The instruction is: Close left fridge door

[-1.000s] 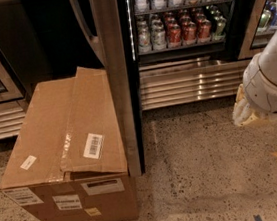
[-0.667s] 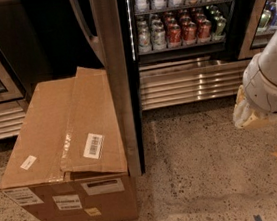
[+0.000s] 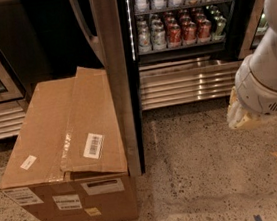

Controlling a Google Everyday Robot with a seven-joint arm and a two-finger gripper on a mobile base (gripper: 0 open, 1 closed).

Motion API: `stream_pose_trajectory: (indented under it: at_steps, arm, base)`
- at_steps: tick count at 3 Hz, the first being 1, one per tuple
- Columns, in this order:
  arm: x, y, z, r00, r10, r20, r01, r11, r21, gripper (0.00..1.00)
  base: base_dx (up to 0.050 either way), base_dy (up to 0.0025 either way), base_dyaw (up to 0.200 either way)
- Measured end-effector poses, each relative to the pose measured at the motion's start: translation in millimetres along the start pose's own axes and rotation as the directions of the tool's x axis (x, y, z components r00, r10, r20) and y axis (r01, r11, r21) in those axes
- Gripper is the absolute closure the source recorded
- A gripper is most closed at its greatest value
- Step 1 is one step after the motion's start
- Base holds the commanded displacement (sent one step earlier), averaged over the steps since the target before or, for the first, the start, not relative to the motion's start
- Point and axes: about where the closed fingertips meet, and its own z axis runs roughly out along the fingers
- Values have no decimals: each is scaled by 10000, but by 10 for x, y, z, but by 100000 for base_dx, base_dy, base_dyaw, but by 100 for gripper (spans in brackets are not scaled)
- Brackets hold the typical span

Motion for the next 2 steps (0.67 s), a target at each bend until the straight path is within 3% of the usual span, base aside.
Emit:
stream_pose_trajectory:
  at_steps: [2]
  arm:
    - [-561, 58, 68, 9958, -911, 12, 911, 9958, -75, 100]
  base:
    - [0, 0, 0]
